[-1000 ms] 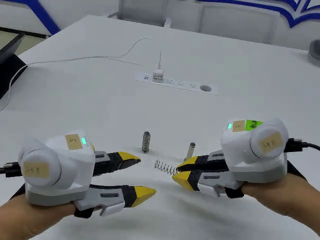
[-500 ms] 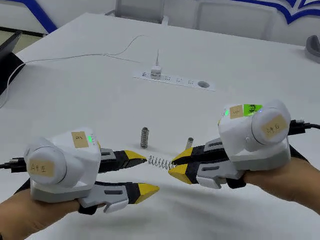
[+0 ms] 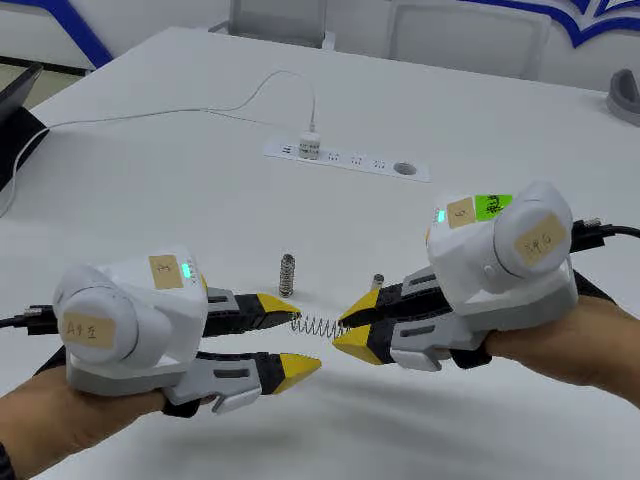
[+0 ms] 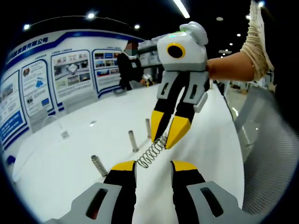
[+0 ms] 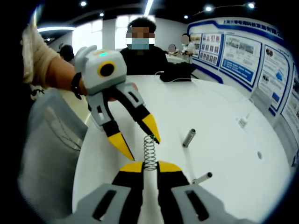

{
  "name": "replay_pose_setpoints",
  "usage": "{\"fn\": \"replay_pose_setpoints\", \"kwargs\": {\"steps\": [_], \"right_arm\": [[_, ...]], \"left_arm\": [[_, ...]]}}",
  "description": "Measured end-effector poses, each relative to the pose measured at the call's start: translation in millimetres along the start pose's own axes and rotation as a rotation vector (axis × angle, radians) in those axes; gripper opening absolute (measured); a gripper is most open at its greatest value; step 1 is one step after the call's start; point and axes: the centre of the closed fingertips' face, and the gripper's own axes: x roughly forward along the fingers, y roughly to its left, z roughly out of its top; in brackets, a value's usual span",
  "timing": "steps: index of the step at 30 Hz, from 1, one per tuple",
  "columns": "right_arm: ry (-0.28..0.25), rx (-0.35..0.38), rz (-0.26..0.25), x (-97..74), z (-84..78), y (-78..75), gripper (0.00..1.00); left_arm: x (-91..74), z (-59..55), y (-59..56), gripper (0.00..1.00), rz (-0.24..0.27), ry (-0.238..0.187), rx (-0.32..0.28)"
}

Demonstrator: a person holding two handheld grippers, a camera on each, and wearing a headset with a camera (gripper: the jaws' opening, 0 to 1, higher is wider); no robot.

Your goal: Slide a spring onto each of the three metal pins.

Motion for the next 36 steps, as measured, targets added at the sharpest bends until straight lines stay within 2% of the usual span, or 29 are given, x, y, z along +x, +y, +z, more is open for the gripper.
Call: {"fn": "replay_pose_setpoints", "kwargs": {"steps": [12, 17, 20, 28, 36], "right_arm": [[0.084, -0.088, 0.048, 0.2, -6.0, 10.3, 0.11], [0.099, -0.109, 0.049, -1.6, -6.2, 11.3, 0.11], [0.091, -0.112, 0.051, -4.9, -2.7, 11.6, 0.11], [0.028, -0.101, 0.058, -13.3, 21.1, 13.5, 0.11], [-0.008, -0.110, 0.060, -13.0, 35.6, 16.1, 0.11]], "left_arm": [[0.5, -0.8, -4.9, 0.15, -0.011, 0.013, 0.052], [1.7, -0.9, -7.5, 0.14, -0.024, 0.016, 0.060], [1.6, -0.2, -7.8, 0.14, -0.025, 0.013, 0.058], [2.1, 1.7, -7.7, 0.12, -0.024, 0.007, 0.071], [3.2, 3.8, -9.0, 0.11, -0.024, 0.000, 0.064]]}}
